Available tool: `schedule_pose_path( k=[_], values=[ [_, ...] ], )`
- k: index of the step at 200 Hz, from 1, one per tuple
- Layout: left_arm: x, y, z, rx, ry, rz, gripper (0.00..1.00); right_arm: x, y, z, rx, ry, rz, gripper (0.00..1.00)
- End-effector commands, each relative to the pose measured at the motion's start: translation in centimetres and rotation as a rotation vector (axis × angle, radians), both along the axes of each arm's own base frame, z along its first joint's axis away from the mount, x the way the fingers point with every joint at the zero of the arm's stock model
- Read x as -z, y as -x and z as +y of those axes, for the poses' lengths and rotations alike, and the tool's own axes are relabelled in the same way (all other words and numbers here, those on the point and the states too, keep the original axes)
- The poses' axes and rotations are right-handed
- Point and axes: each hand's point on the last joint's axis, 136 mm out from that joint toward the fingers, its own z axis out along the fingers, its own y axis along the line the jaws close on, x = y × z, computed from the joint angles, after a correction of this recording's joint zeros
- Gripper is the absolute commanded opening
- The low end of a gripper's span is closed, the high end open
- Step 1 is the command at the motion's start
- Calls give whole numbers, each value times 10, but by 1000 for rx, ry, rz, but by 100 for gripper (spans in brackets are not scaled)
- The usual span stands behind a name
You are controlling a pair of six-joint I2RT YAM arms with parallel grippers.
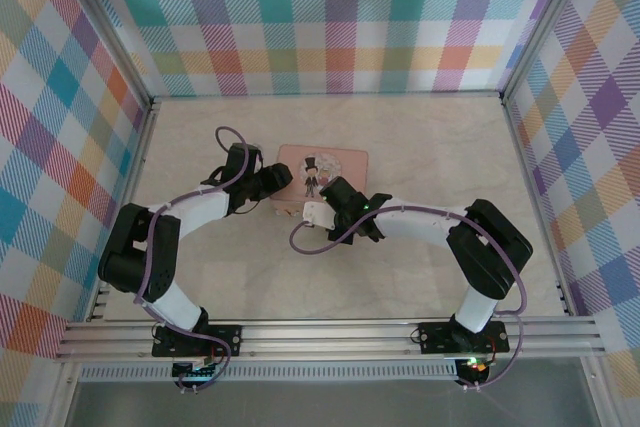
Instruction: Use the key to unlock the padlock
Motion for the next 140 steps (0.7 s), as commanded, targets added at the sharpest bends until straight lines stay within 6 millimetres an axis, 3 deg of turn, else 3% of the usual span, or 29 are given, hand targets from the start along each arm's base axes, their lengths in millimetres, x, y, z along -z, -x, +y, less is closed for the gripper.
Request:
schedule_pose_path(
  k=[1, 140],
  values=[
    [1, -5, -3, 3, 40, 3, 59, -17, -3, 17, -56, -56, -40, 0],
    [-2, -4, -3, -2, 44, 2, 59, -15, 3, 14, -50, -47, -1, 0]
  ],
)
